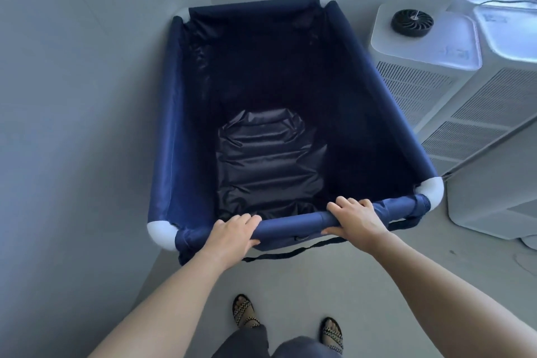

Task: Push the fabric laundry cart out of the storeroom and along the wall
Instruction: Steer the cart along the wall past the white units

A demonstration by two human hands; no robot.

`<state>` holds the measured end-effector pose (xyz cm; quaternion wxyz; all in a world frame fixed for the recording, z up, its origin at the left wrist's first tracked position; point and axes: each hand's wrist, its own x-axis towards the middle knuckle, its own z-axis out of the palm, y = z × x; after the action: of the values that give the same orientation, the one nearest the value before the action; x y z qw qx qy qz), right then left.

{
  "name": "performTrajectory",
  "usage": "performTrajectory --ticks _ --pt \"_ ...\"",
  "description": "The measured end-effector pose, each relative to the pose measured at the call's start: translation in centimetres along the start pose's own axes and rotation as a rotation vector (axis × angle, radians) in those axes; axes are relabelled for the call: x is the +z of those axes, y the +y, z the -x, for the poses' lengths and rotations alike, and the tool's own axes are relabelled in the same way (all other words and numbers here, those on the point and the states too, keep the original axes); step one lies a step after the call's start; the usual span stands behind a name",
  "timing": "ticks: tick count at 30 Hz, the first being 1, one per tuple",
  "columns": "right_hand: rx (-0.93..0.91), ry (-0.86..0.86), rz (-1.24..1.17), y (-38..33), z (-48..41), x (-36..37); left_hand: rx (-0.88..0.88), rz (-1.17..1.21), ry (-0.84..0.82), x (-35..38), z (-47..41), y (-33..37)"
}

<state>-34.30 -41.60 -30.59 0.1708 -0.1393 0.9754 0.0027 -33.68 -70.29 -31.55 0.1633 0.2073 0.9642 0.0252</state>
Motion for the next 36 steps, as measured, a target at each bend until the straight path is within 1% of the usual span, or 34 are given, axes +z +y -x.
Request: performTrajectory --ticks 5,9,14,20,25,30,33,36 --pt "0.049 0.008 0.013 -0.8 0.8 0.4 0.012 0.009 0.047 0.5 0.5 0.2" --pt "0.049 0.017 0.011 -1.3 2.1 0.9 -0.001 -0.007 0.072 1.1 1.6 0.6" --pt "0.037 0.043 -0.004 -1.8 4.3 2.1 -0.053 -0.003 0.102 2.2 3.8 1.9" --pt "0.004 0.082 0.007 -2.1 8.2 4.0 -0.161 0.078 0.154 4.0 8.0 5.2" --pt "-0.017 0.092 0.035 -2.7 12.8 5.8 -0.192 0.126 0.101 5.6 12.4 7.8" --pt "-0.039 0.064 0.032 -3.3 17.8 7.9 -0.18 0.093 0.059 7.0 17.1 10.6" --pt "-0.053 0.047 0.025 -3.7 20.7 9.0 -0.137 0.032 0.055 7.9 19.6 11.8" --pt "-0.039 0.055 0.018 -4.4 23.3 10.1 -0.083 -0.008 0.008 8.5 21.7 12.5"
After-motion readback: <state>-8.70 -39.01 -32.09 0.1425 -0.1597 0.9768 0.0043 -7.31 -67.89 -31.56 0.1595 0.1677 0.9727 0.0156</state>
